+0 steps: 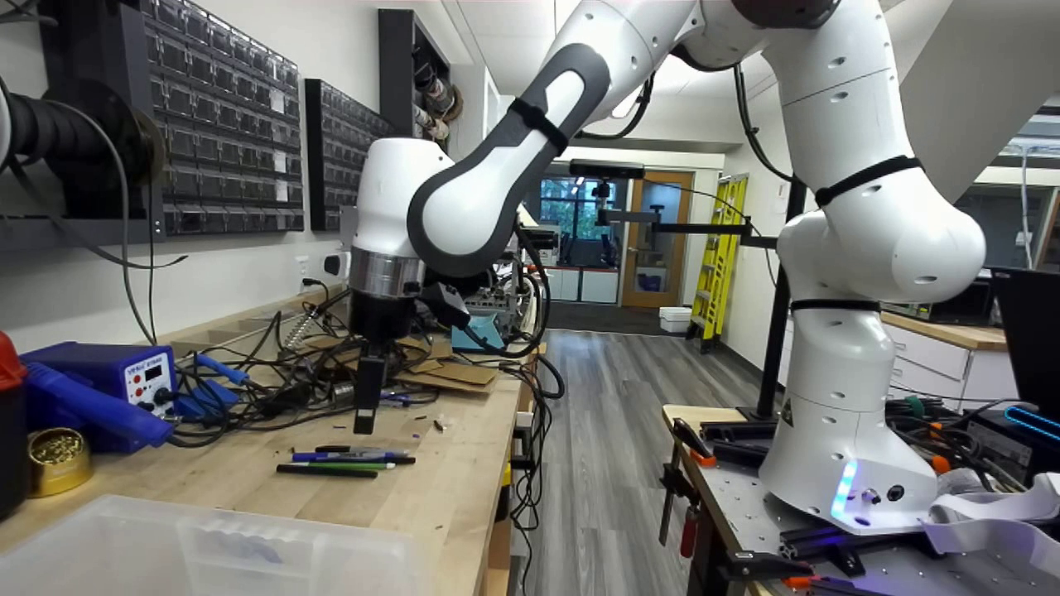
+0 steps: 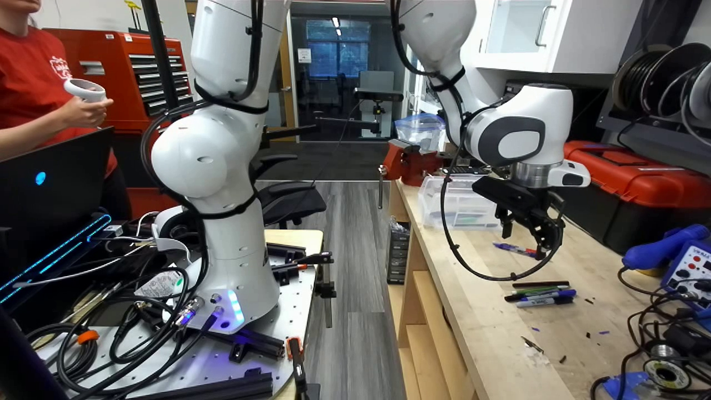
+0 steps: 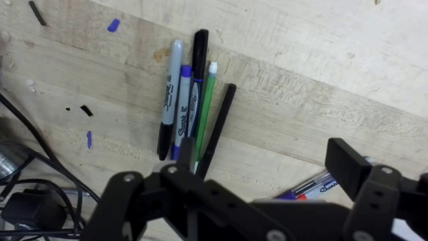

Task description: Pick up the pen and put it in the box

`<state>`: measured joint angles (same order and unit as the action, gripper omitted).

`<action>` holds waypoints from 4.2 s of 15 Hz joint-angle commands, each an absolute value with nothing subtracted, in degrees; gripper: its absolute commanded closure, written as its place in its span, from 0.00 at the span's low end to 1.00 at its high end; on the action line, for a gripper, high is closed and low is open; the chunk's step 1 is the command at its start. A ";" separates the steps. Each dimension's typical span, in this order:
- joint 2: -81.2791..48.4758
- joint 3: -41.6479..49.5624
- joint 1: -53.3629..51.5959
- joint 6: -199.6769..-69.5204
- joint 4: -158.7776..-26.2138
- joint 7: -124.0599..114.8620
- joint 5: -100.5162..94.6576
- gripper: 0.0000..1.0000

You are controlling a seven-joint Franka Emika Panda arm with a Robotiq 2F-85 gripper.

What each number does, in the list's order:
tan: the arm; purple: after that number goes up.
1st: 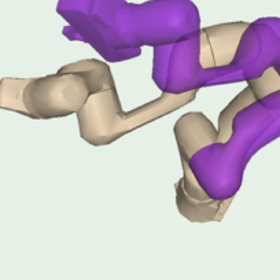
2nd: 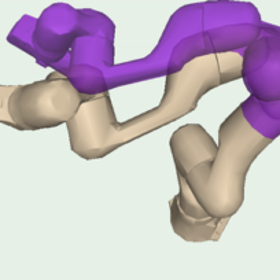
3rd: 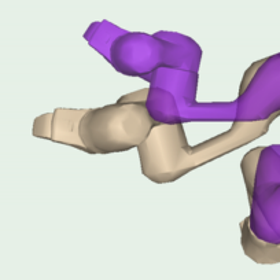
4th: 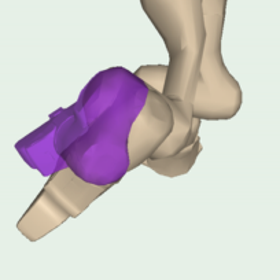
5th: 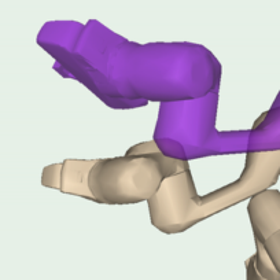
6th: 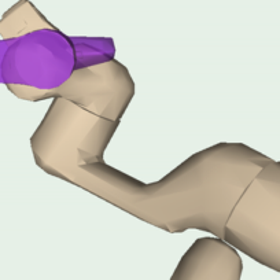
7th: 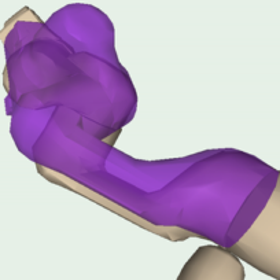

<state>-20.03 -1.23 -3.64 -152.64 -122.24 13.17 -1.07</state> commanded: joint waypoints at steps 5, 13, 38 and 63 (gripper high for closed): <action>-26.12 -0.98 -2.84 -151.07 -116.03 11.69 -4.73 0.00; -28.28 0.00 -4.87 -148.43 -114.14 7.63 -6.24 0.00; -37.43 -2.24 -4.28 -137.91 -104.84 -1.95 2.34 0.00; -38.68 -3.44 -2.77 -140.76 -103.47 -0.38 2.45 0.06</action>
<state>-37.98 -2.73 -3.48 -140.32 -103.91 -1.49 1.62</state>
